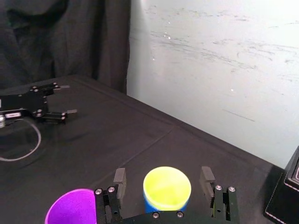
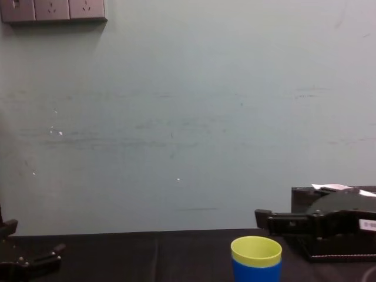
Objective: Stack the three plastic cups sequentially using one hand.
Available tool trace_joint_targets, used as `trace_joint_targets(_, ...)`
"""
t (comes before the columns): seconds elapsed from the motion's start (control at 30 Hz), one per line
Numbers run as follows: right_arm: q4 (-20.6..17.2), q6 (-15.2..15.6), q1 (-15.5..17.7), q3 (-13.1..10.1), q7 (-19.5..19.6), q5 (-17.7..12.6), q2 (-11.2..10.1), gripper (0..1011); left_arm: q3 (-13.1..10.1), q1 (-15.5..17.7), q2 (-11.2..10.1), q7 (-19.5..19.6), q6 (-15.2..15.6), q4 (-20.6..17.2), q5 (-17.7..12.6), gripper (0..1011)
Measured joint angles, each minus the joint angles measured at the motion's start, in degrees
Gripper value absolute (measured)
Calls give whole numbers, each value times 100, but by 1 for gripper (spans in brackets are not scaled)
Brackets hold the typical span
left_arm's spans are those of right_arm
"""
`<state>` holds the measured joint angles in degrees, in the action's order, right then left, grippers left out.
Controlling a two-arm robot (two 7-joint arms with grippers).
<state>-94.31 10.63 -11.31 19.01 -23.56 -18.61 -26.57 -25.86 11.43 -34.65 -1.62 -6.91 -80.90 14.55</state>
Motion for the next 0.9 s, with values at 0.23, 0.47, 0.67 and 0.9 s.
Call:
trace_joint_targets(0.23,-412,-64,413,-138,-147,-204,-384,1004,0,0,0,0,0,0,0,1010)
trace_joint_targets(0.47,-668,-178,792,-222,-295,-440,-685,1004,0,0,0,0,0,0,0,1010)
trace_joint_targets(0.67,-716,-252,971,-148,-354,-556,-808,1004,0,0,0,0,0,0,0,1010)
trace_joint_targets(0.9,-659,-323,1053,28,-357,-571,-815,1004,0,0,0,0,0,0,0,1010)
